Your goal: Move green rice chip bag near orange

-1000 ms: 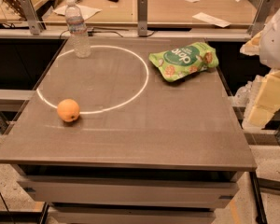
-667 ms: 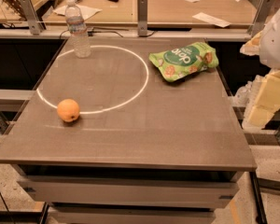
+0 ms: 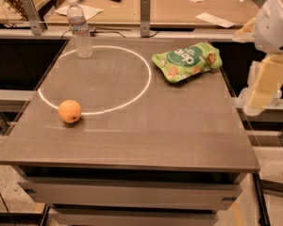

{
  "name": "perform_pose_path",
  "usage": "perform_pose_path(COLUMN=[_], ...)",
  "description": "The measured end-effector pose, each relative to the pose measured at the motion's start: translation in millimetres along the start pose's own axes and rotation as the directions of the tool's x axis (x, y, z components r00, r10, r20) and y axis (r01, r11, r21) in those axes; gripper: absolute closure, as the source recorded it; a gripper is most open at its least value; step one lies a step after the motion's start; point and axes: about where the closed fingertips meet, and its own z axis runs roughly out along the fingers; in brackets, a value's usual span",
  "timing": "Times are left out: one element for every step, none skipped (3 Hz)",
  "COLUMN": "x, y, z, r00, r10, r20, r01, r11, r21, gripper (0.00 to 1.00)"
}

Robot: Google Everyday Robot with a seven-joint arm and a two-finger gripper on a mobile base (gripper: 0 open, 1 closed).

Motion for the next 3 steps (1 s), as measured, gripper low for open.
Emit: perform_pose_path(x=[-6,-5,7], y=[-38,-77,-107], z=[7,22,48], r00=[0.994,0.986,0.979], r10=[-0.110,-0.154,-0.053], r20=[-0.003,0.068,0.199], r01=[0.110,0.156,0.065], r11=[0.9939,0.9877,0.9967], r21=[0.003,-0.017,-0.050], gripper=[0.00,0.00,0.00])
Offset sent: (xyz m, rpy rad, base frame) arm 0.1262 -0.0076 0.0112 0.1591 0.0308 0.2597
